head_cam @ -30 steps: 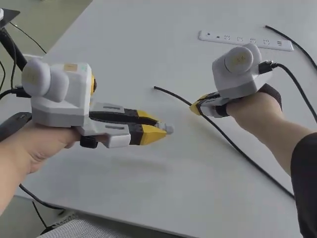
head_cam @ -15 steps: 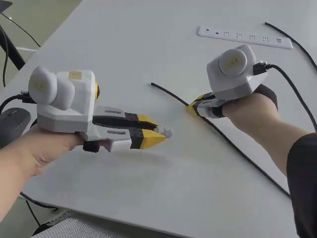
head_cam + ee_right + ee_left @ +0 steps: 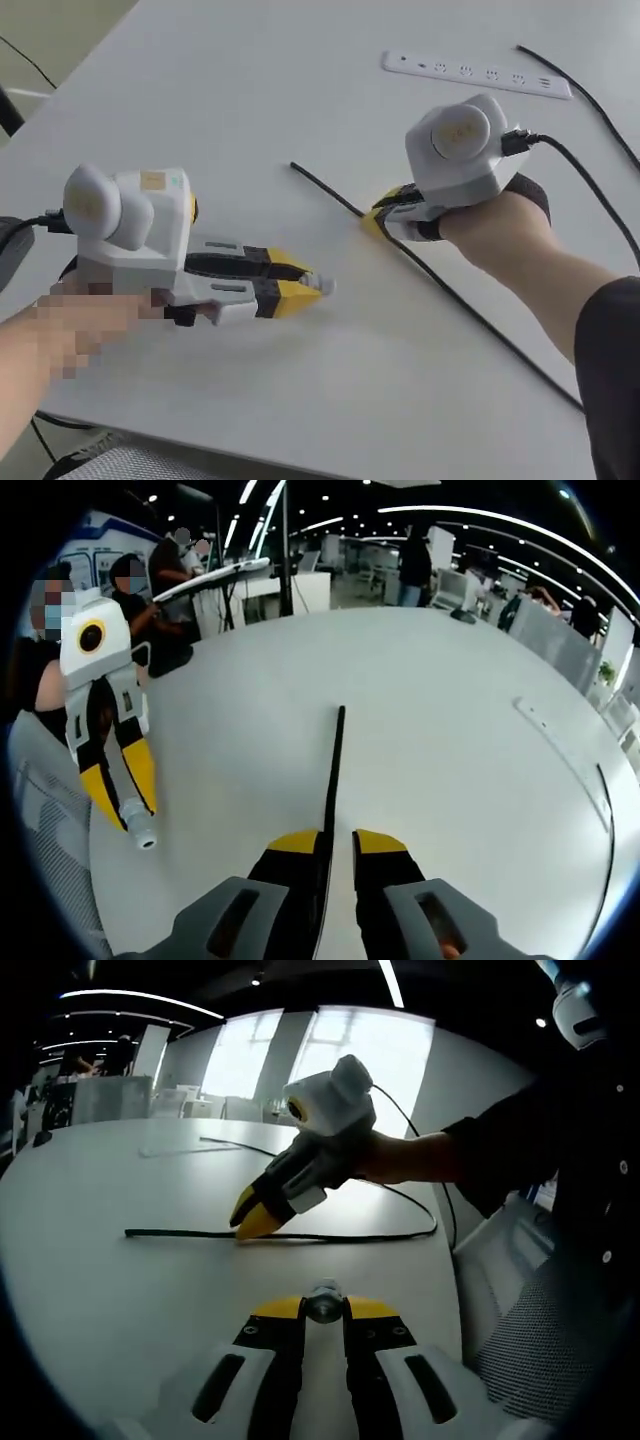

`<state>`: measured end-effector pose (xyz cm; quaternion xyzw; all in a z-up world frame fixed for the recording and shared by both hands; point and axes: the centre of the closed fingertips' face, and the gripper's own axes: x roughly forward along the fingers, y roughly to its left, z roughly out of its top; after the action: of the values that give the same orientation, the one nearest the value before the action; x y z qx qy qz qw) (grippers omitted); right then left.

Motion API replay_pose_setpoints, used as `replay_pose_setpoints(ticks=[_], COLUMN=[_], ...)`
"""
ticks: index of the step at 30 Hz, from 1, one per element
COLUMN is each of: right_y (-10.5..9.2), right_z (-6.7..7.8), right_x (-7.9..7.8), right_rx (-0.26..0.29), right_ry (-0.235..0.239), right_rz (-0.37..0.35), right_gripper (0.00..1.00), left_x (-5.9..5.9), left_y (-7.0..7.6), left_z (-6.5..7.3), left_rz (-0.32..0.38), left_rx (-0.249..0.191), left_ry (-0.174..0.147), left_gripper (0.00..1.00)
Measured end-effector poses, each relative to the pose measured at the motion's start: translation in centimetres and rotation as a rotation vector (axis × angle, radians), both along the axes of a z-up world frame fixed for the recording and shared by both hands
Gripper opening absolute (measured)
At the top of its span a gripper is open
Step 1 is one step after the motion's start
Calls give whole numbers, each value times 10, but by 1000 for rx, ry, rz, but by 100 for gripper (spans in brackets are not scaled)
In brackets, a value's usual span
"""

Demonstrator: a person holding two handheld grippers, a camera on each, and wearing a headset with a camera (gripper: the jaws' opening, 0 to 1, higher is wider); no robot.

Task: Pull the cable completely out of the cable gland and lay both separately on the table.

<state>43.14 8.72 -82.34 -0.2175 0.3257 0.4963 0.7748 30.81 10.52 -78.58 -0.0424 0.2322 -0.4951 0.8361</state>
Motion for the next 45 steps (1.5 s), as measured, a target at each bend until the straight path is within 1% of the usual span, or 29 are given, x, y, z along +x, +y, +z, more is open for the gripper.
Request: replay_pose_setpoints(ticks=[1,3,4,6,7,10,11,13,14,15,18,19,21,22,24,25,26,28,30,31,33,35,37,39,40,41,42,43,45], right_y=[-1,-1,-1,-2,-3,-4,-5,-6,-7,-7,-9,-10,-10,-10,-10,-10,-10,-10,-11,-11,-12,-12,-12,-13,-13,-12,-12,-12,-12], right_z=[1,2,4,4,4,5,5,5,5,5,6,6,7,7,7,7,8,8,9,9,10,10,10,10,11,11,11,11,10], right_x=[0,-1,-2,-3,-3,-5,-5,-7,-8,-8,-9,-10,-10,-10,-11,-11,-12,-13,-14,-14,-15,-16,-17,-17,-18,-18,-18,-19,-20], right_rx=[0,5,9,13,10,13,11,10,10,8,11,15,26,26,27,27,28,28,32,33,34,36,38,39,42,43,43,42,39], right_ry=[-6,1,-5,2,2,0,-3,0,0,-4,-1,1,14,14,15,15,17,15,18,19,24,27,29,31,31,34,34,35,36], right_rz=[-2,-4,-6,-9,-10,-15,-16,-18,-18,-19,-22,-25,-36,-36,-37,-39,-39,-39,-43,-46,-50,-51,-53,-56,-56,-57,-56,-56,-52], right_gripper=[8,7,8,8,8,9,10,9,9,9,8,8,8,8,8,8,8,9,10,10,12,14,15,16,16,17,18,19,20], left_x=[0,1,1,0,0,0,1,0,0,0,-1,0,0,1,1,1,1,1,3,5,5,4,4,4,3,4,4,4,4], left_y=[0,0,0,1,1,2,4,4,5,5,5,5,4,4,5,5,6,6,8,10,12,13,13,13,13,13,13,13,12], left_z=[-1,-7,-9,-10,-12,-15,-16,-19,-20,-21,-22,-22,-22,-23,-26,-26,-27,-27,-27,-27,-28,-28,-28,-28,-28,-28,-26,-24,-21], left_rz=[0,9,10,10,7,10,19,20,23,22,18,16,12,12,12,12,15,14,24,40,46,44,50,46,57,61,63,68,70], left_rx=[0,9,5,11,12,11,16,13,21,20,25,28,27,33,26,25,24,24,19,20,7,7,1,-3,-15,-22,-28,-39,-45], left_ry=[2,2,11,6,12,14,8,15,7,13,4,-9,-12,-21,-22,-34,-32,-43,-42,-55,-46,-50,-33,-30,-1,2,-4,1,-4], left_gripper=[15,15,15,15,15,15,15,15,15,15,15,15,15,15,15,15,15,15,15,15,16,16,16,16,17,17,19,22,26])
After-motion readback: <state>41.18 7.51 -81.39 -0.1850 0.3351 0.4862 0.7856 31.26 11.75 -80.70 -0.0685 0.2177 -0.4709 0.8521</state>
